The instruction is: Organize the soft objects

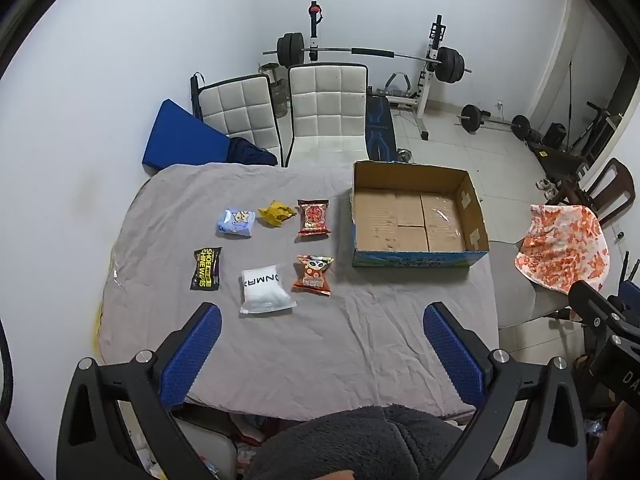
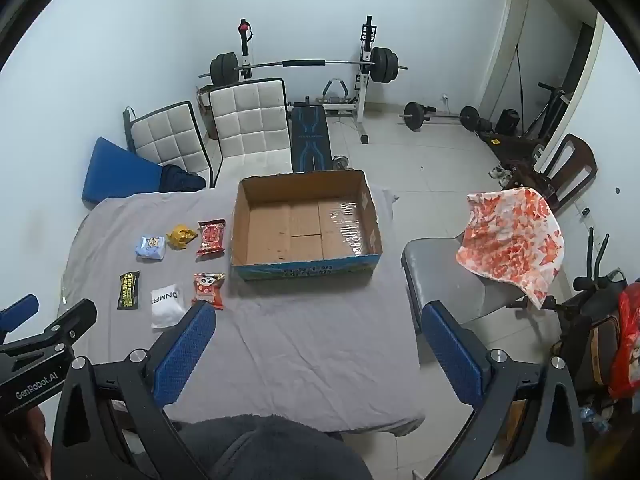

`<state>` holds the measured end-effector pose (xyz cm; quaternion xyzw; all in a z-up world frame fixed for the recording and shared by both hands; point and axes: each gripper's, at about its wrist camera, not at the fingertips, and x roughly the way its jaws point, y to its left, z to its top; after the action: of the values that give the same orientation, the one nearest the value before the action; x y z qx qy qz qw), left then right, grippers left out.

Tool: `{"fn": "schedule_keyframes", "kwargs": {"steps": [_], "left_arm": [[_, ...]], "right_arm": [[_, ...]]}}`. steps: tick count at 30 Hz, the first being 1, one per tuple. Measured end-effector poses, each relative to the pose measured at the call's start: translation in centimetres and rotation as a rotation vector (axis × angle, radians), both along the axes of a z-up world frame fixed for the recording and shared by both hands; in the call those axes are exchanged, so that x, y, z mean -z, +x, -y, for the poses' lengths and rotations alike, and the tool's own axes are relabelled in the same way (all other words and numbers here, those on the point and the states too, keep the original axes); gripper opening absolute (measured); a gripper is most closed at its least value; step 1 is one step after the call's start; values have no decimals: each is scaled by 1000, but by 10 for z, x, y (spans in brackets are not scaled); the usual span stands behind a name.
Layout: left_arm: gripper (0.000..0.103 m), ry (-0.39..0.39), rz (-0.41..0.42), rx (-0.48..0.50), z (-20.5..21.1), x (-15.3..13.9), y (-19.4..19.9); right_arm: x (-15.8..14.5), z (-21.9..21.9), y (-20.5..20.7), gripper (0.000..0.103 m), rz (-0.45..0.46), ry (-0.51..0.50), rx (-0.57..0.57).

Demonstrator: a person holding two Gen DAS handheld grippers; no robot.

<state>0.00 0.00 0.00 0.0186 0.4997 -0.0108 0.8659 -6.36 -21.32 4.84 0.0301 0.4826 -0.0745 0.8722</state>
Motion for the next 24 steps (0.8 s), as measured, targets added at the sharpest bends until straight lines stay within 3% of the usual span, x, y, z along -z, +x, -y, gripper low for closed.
{"fn": "schedule_keyframes", "kwargs": {"steps": [7, 8, 14, 24], "left_arm": [[103, -6, -5, -15, 3, 0, -1], [103, -41, -2, -16, -5, -1, -4], [103, -23, -11, -26, -1, -1, -4], [103, -31, -13, -20, 2, 0, -4]], "right_arm": [[1, 3, 0, 103, -20, -5, -4], [1, 3, 1, 103, -20, -3, -3], [13, 0, 0, 103, -19, 2, 3], [2, 5, -4, 103, -9, 0, 15]]}}
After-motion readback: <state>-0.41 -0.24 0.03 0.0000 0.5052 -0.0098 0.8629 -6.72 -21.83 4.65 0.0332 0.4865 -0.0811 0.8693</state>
